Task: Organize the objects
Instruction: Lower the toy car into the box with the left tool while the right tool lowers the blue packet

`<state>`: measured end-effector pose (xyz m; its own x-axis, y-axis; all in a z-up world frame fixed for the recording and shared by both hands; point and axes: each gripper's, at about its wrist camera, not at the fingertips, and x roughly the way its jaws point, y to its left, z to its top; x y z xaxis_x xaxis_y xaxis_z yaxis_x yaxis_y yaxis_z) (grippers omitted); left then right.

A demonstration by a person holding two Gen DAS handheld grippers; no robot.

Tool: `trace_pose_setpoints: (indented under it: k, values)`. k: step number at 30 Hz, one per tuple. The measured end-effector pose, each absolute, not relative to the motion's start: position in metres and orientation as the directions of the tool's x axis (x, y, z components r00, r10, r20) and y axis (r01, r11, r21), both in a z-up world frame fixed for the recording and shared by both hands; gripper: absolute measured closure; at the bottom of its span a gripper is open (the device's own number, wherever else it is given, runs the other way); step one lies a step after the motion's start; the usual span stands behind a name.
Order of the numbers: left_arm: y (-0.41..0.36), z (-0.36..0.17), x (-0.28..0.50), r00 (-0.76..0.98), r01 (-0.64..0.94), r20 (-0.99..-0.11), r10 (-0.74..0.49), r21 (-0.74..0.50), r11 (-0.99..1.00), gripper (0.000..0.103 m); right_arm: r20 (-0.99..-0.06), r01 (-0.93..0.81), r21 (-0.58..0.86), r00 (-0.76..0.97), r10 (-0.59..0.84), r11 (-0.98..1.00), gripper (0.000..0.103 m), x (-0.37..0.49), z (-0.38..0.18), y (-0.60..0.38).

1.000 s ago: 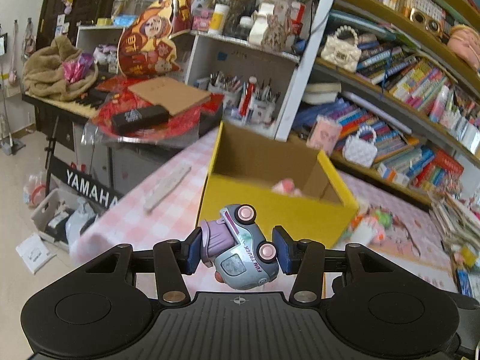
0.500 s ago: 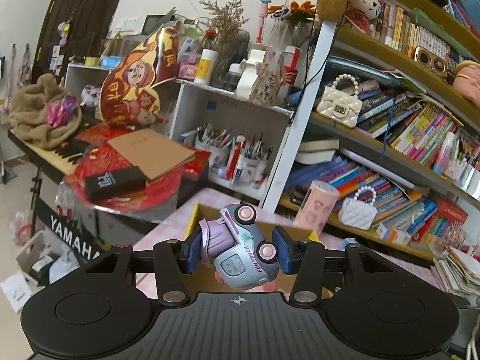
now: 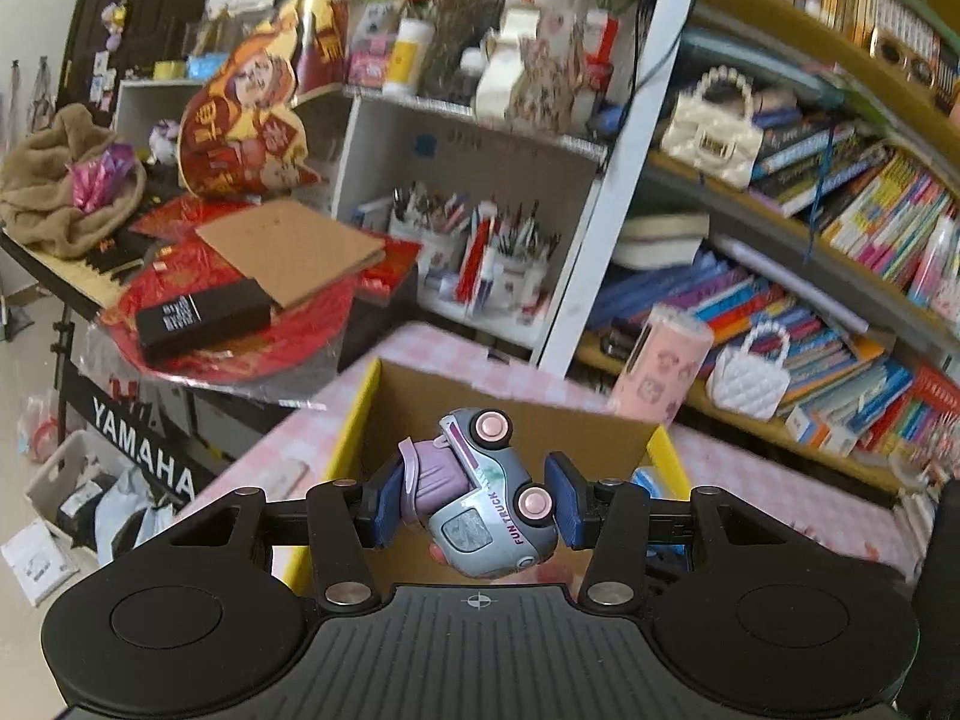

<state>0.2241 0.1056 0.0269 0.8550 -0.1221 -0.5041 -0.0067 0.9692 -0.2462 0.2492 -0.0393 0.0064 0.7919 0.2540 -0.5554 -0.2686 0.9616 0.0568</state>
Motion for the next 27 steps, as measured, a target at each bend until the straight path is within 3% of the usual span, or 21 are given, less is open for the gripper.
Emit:
trace_pose_setpoints:
  k: [10,16,27]
  values:
    - [0.09,-0.016,0.254,0.765,-0.028,-0.637,-0.094,-0.179,0.984,0.056,-0.684,-0.282,-0.072,0.712,0.158,0.957,0.08,0.288,-0.03,-0.044]
    - [0.087,-0.022,0.257,0.749,-0.038,-0.658,-0.085,-0.17,0.985,0.056,-0.675,-0.367,-0.207,0.725,0.139,0.907,0.08,0.293,-0.039,-0.036]
    - [0.082,-0.024,0.263,0.735,-0.042,-0.673,-0.084,-0.169,0.985,0.055,-0.694,-0.438,-0.212,0.697,0.181,0.874,0.076,0.303,-0.038,-0.038]
